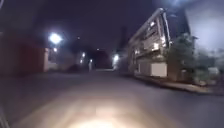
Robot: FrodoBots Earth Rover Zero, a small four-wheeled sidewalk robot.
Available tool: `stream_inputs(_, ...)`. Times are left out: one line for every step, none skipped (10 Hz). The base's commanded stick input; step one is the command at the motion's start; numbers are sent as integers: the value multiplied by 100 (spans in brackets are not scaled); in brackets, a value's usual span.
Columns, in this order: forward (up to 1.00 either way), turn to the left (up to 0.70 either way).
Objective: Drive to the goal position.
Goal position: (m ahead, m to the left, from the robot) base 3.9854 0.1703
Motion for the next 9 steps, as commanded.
stream_inputs(70,0)
stream_inputs(70,0)
stream_inputs(70,0)
stream_inputs(70,0)
stream_inputs(70,0)
stream_inputs(70,0)
stream_inputs(70,0)
stream_inputs(70,0)
stream_inputs(70,-35)
